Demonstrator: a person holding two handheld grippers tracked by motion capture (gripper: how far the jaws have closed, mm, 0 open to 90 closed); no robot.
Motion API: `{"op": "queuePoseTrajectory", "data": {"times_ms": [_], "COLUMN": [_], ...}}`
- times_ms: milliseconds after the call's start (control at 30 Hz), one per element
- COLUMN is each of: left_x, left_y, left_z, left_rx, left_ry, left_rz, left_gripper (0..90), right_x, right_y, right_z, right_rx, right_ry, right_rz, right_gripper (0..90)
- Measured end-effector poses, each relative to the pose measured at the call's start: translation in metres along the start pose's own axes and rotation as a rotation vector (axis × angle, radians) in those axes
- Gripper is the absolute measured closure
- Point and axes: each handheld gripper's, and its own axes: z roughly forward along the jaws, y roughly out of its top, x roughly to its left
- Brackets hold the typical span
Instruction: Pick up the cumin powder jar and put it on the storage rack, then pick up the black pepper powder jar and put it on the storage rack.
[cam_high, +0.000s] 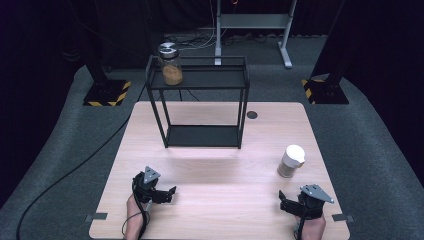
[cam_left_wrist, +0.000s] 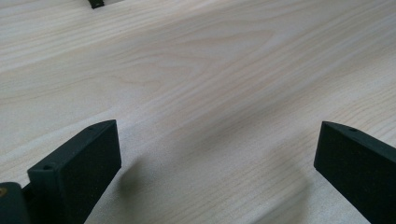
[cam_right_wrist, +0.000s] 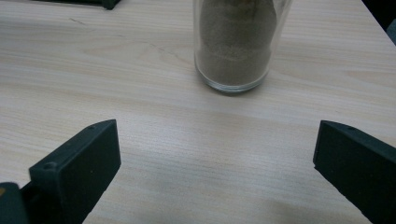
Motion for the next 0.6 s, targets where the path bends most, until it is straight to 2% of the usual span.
{"op": "queuePoseTrajectory", "data": {"times_ms": [133, 333, 600], "left_x": [0.0012, 0.002, 0.0003], "left_y": [0.0014, -0.0011, 0.0022], "left_z": [0.0002, -0.001, 0.0004], "left_rx": [0.01, -0.002, 0.019], "left_ry": [-0.008, -0.008, -0.002], "left_rz": [0.01, -0.003, -0.009], "left_gripper": [0.1, 0.1, 0.2], "right_x": [0.0019, 0.0024, 0.0049], "right_y": [0.0016, 0.0021, 0.003], "right_z": [0.0006, 0.0009, 0.0014], "right_rx": [0.009, 0.012, 0.017], "right_ry": [-0.009, -0.014, -0.026], "right_rz": [-0.006, -0.001, -0.005], "right_gripper": [0.0, 0.0, 0.0]}}
